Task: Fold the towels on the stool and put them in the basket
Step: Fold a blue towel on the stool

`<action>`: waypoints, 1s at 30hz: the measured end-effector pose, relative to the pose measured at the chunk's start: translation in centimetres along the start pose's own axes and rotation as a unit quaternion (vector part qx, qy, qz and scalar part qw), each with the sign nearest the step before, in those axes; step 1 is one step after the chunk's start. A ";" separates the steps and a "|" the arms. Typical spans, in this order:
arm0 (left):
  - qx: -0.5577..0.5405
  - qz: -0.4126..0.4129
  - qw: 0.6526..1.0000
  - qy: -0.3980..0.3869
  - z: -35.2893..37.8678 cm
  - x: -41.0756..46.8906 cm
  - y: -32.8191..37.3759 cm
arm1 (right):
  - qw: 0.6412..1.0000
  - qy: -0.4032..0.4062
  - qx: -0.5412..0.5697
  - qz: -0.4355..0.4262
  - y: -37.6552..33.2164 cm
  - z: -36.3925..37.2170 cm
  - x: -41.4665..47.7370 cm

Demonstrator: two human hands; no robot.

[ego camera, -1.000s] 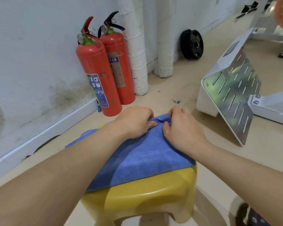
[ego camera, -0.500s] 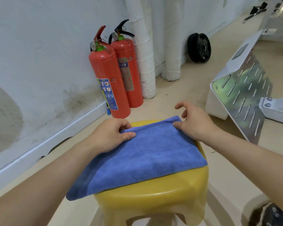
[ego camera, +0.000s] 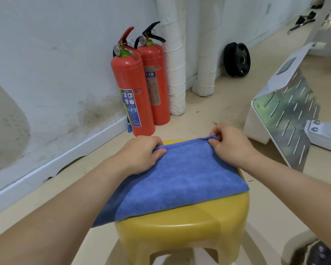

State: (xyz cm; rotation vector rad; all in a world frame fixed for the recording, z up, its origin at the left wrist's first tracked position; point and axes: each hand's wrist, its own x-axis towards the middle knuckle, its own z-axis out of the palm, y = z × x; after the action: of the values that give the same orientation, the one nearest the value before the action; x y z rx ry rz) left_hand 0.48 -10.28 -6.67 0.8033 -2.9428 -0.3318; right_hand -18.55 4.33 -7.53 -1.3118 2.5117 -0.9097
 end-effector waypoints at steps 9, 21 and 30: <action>-0.062 -0.073 0.995 -0.043 -2.7 -1.2 -3.0 | 0.993 0.016 -0.116 -0.031 0.1 1.7 -0.5; -0.105 -0.113 0.985 0.080 -0.9 -2.9 -6.2 | 0.990 0.083 -0.092 -0.069 -0.1 1.9 -1.4; -0.295 -0.118 0.926 -0.204 -4.4 -5.7 -7.5 | 0.997 -0.002 -0.011 -0.079 0.3 -1.2 -1.3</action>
State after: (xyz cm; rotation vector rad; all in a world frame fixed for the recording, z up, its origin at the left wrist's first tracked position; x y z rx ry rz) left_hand 9.62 -14.48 -4.19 1.0808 -2.7910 -1.4761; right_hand -18.51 6.05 -6.90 -1.5364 2.4487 -0.9117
